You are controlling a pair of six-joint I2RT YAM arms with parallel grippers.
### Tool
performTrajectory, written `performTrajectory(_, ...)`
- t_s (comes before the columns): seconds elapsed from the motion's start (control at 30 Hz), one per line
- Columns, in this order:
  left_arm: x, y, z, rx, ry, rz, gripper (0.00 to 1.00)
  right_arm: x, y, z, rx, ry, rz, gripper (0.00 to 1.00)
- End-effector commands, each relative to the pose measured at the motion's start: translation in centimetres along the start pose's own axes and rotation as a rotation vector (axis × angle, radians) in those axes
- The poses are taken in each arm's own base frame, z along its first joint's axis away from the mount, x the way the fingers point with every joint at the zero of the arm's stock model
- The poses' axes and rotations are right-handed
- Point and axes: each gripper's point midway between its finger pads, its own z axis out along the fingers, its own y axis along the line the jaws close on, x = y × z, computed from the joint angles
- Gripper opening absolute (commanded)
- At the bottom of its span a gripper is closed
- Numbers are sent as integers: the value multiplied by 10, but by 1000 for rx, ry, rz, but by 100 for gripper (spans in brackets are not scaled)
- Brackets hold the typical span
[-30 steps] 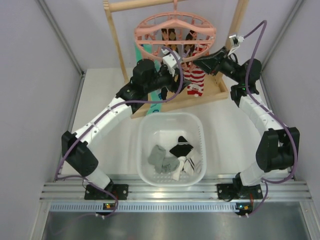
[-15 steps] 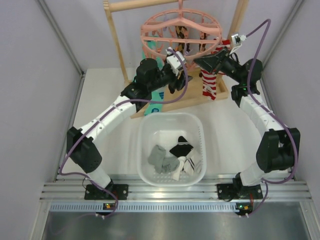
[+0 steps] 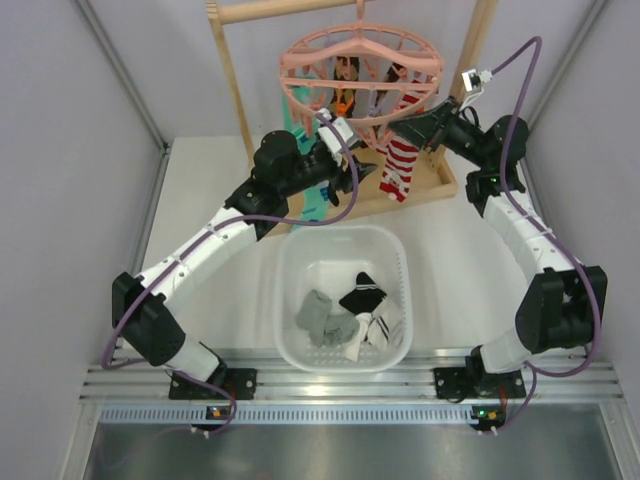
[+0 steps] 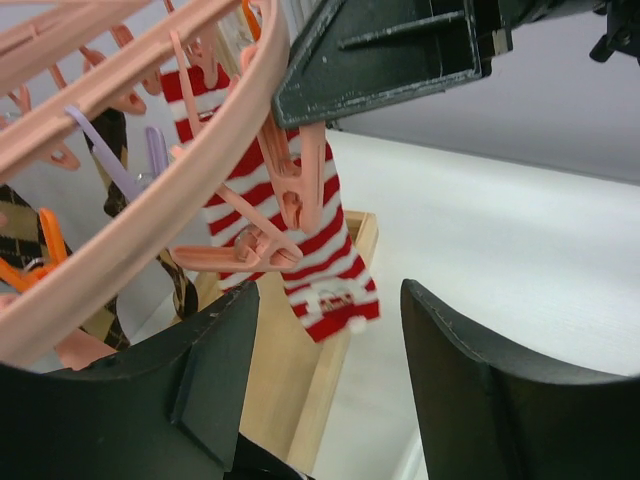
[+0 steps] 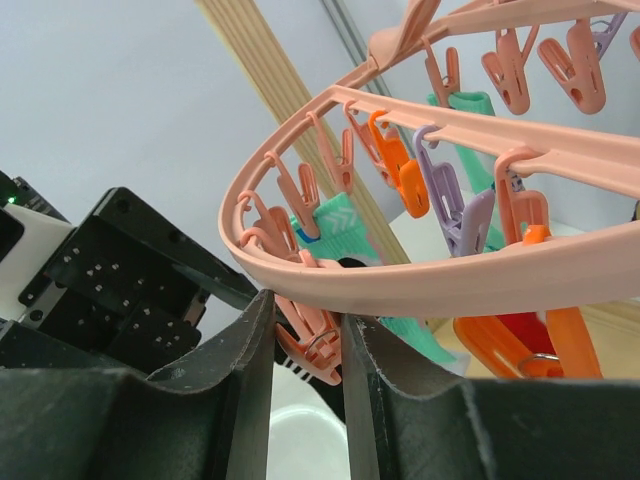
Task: Clip the socks to the hanger
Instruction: Open the clamp at the hanger.
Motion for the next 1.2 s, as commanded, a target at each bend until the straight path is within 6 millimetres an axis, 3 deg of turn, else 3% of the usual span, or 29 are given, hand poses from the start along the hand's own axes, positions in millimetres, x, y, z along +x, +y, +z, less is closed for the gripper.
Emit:
performTrajectory(0.0, -42, 4, -2, -7, -140, 69, 64, -17, 24, -3, -35, -33, -70, 0)
performTrajectory(0.33, -63, 5, 14, -5, -278, 168, 64, -18, 23, -4, 18, -33, -58, 0)
performTrajectory(0.5, -58, 2, 26, 5, -280, 182, 64, -17, 25, -3, 20, -35, -46, 0)
performTrajectory(0.73, -51, 17, 41, -90, -275, 185, 64, -18, 24, -1, 34, -45, -21, 0)
performTrajectory(0.8, -59, 13, 39, -87, -309, 209, 63, -19, 23, -1, 45, -51, -11, 0)
performTrajectory(0.97, -53, -9, 39, -57, -317, 260, 59, -22, 21, 2, 62, -61, -5, 0)
performTrajectory(1.17, -51, 17, 49, -206, -285, 266, 53, -20, 20, 1, 88, -58, 9, 0)
